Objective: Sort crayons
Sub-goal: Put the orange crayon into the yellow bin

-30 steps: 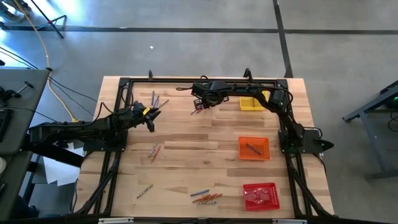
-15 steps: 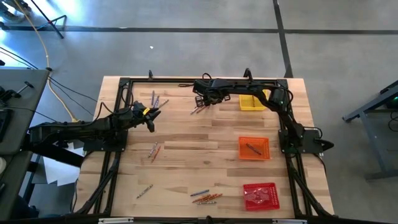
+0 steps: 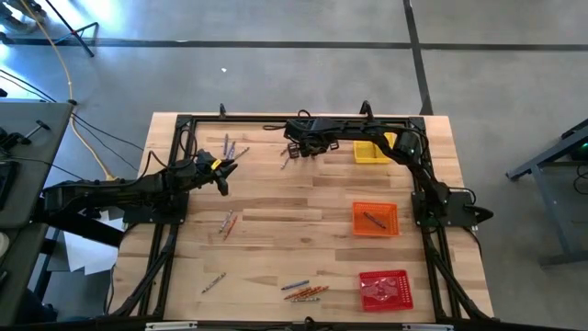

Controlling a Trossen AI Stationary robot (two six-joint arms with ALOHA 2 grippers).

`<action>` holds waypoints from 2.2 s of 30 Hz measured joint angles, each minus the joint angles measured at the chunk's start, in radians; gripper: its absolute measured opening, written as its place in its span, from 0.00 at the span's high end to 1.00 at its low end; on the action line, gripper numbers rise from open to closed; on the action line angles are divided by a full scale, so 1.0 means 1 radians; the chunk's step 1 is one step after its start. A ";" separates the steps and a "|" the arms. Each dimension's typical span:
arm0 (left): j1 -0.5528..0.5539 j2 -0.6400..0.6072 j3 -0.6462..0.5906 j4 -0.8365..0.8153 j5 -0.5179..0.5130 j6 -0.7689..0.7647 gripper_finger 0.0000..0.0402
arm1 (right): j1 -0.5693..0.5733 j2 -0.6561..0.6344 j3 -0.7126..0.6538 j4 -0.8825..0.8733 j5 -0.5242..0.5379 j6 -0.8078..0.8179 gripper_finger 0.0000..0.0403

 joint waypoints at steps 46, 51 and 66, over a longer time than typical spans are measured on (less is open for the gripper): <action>0.000 0.000 0.000 -0.002 0.000 0.002 0.78 | 0.072 -0.372 -0.005 -0.148 0.234 -0.341 0.98; 0.000 0.000 0.000 -0.007 0.000 0.000 0.78 | 0.093 -0.405 -0.005 -0.263 0.294 -0.340 0.99; 0.000 0.000 0.000 -0.012 0.027 -0.026 0.78 | 0.067 -0.710 -0.503 -0.094 0.276 -0.241 0.99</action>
